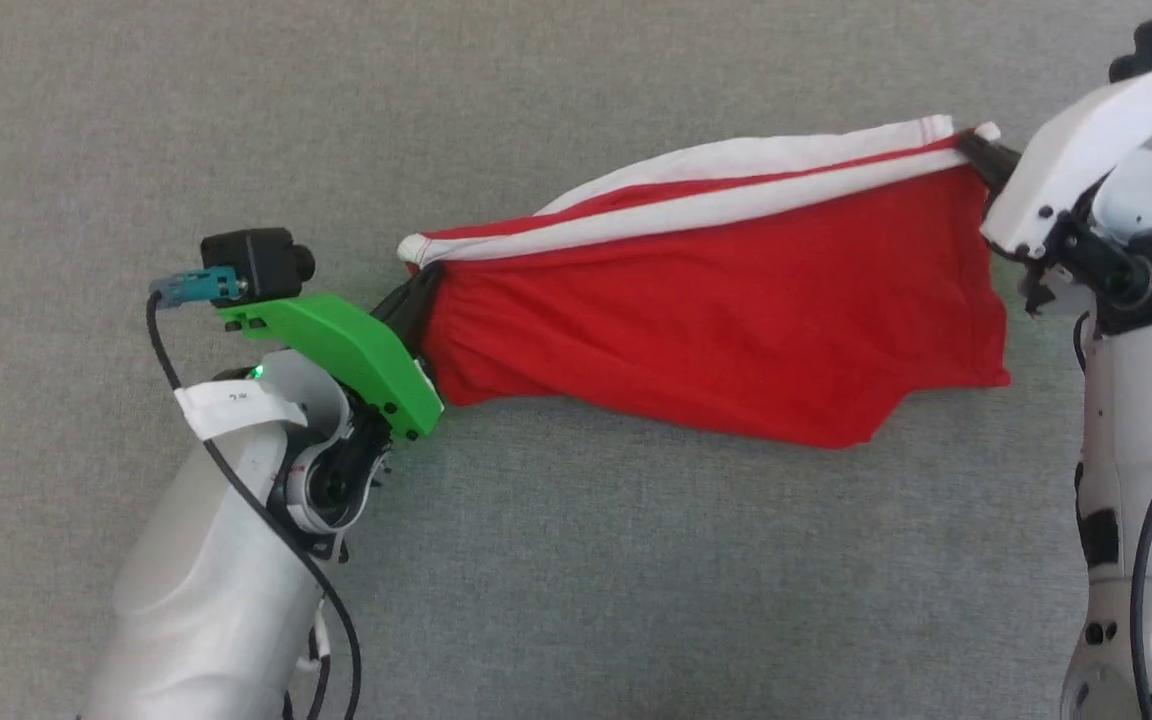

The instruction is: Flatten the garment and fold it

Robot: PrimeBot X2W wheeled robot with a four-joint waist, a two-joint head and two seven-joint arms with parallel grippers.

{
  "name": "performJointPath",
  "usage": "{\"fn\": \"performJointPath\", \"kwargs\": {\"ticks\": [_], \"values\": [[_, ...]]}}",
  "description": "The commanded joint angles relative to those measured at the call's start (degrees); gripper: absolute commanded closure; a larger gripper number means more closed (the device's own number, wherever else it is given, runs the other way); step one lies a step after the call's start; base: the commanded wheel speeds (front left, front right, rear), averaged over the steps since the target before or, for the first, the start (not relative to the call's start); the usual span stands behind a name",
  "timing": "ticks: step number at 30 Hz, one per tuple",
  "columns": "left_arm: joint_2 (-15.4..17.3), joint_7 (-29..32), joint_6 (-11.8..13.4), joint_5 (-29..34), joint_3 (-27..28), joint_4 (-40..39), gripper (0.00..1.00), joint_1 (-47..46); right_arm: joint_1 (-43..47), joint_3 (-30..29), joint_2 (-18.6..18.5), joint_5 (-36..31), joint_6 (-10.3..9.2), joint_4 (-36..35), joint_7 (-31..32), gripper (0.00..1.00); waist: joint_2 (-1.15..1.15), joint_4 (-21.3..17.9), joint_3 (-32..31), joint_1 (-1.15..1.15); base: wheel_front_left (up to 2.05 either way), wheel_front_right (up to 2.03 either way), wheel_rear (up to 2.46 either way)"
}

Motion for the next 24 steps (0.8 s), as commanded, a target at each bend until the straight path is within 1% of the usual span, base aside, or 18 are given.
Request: {"fn": "performJointPath", "kwargs": {"ticks": [1, 7, 9, 10, 11, 12, 13, 17, 20, 22, 24], "values": [[-0.35, -0.53, -0.45, 0.65, -0.08, 0.52, 1.0, -1.36, -1.79, -0.45, -0.13, -0.89, -0.09, 1.61, -1.64, 1.0, 0.0, 1.22, 1.58, 0.0, 0.0, 0.0, 0.0], [-1.42, -1.31, -1.64, 0.67, -0.77, 1.82, 1.0, -2.79, -5.2, -1.3, -0.12, -4.66, -0.09, 9.42, -5.78, 1.0, 0.0, 1.67, 2.49, 0.0, 0.0, 0.0, 0.0], [-1.8, -1.65, -2.13, 0.49, -0.88, 2.09, 1.0, -3.08, -6.09, -1.16, -0.12, -4.99, -0.09, 11.49, -7.16, 0.99, 0.0, 1.74, 2.61, 0.0, 0.0, 0.0, 0.0], [-2.0, -1.97, -2.41, 0.29, -0.78, 2.14, 1.0, -3.17, -6.48, -1.1, -0.12, -4.53, -0.09, 12.4, -7.86, 0.47, 0.0, 1.73, 2.58, 0.0, 0.0, 0.0, 0.0], [-2.45, -2.22, -2.73, -0.43, -0.43, 2.25, 0.67, -3.16, -6.92, -0.98, -0.12, -4.13, -0.09, 13.46, -8.81, 0.0, 0.0, 1.72, 2.43, 0.0, 0.0, 0.0, 0.0], [-2.75, -2.33, -2.99, -1.0, -0.18, 2.31, 0.02, -3.14, -7.27, -0.68, -0.12, -3.89, -0.09, 14.1, -9.67, 0.0, 0.0, 1.7, 2.22, 0.0, 0.0, 0.0, 0.0], [-2.94, -2.65, -3.39, -1.45, 0.09, 2.27, 0.0, -3.14, -7.67, -0.36, -0.12, -3.55, -0.09, 14.66, -10.97, 0.0, 0.0, 1.66, 1.81, 0.0, 0.0, 0.0, 0.0], [-2.98, -4.72, -4.34, -2.16, 1.22, 1.57, 0.0, -2.71, -8.99, -0.39, -0.12, -1.59, -0.09, 15.0, -17.06, 0.0, 0.0, 1.37, -0.51, 0.0, 0.0, 0.0, 0.0], [-2.2, -7.78, -4.39, -0.95, 2.04, 0.21, 0.0, -1.96, -8.76, 0.26, -0.12, -1.36, -0.09, 14.05, -20.03, 0.0, 0.0, 1.02, -2.56, 0.0, 0.0, 0.0, 0.0], [-0.65, -11.57, -3.96, 2.37, 2.04, -1.28, 0.0, -1.09, -7.35, 1.49, -0.26, -2.8, -0.09, 12.66, -20.73, 0.0, 0.0, 0.72, -4.15, 0.0, 0.0, 0.0, 0.0], [1.68, -16.41, -2.67, 7.98, 1.24, -2.9, 0.0, 0.21, -5.01, 3.89, -1.54, -5.36, -0.09, 10.89, -20.36, 0.0, 0.0, 0.44, -5.7, 0.0, 0.0, 0.0, 0.0]]}}
